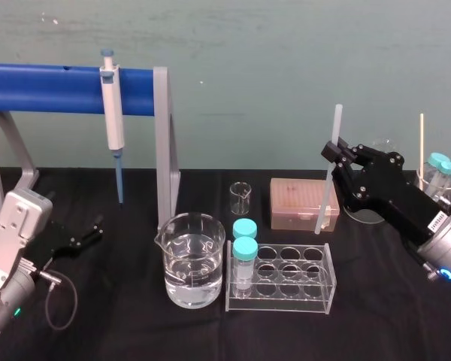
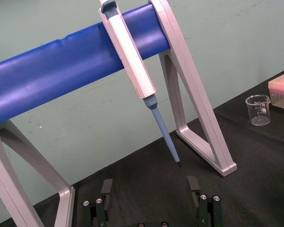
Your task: Pick up the stirring rod with one hand, then place it down.
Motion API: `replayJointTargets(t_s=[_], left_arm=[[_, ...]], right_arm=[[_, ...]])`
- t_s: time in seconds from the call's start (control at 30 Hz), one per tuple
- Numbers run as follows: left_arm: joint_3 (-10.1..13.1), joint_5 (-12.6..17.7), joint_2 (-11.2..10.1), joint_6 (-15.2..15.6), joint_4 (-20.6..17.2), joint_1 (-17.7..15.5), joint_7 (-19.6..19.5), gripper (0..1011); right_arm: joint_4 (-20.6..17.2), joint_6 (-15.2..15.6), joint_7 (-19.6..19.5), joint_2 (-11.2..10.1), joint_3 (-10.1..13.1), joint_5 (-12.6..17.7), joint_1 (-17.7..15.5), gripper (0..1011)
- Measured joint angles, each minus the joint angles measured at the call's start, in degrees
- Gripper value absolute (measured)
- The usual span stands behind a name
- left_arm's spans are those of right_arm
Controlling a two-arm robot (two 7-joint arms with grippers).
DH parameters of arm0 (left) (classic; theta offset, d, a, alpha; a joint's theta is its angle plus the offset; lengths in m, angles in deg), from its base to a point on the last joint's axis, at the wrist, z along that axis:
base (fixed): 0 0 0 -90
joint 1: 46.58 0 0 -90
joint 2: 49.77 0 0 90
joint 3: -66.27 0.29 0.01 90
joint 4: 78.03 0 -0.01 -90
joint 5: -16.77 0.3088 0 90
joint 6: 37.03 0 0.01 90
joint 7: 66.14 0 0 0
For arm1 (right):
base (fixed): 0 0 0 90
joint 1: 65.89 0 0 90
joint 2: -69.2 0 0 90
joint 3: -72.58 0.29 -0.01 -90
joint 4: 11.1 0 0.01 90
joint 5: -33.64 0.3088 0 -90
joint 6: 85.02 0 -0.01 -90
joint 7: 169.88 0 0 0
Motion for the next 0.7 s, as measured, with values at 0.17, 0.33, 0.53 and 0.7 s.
replayJointTargets(t_s=[0.17,0.33,0.53,0.7], left_arm=[[0.0,0.0,0.0,0.0,0.0,0.0,0.0,1000],[0.0,0.0,0.0,0.0,0.0,0.0,0.0,1000],[0.0,0.0,0.0,0.0,0.0,0.0,0.0,1000],[0.0,0.0,0.0,0.0,0.0,0.0,0.0,1000]], right_arm=[[0.5,-0.1,0.6,-0.1,-0.1,0.3,0.0,68],[2.1,-1.5,2.0,-0.4,-0.3,0.4,-0.1,67],[4.3,-2.2,2.8,-0.7,-0.8,0.0,-0.9,68],[5.7,-2.4,3.0,-0.6,-1.3,-0.4,-1.1,68]])
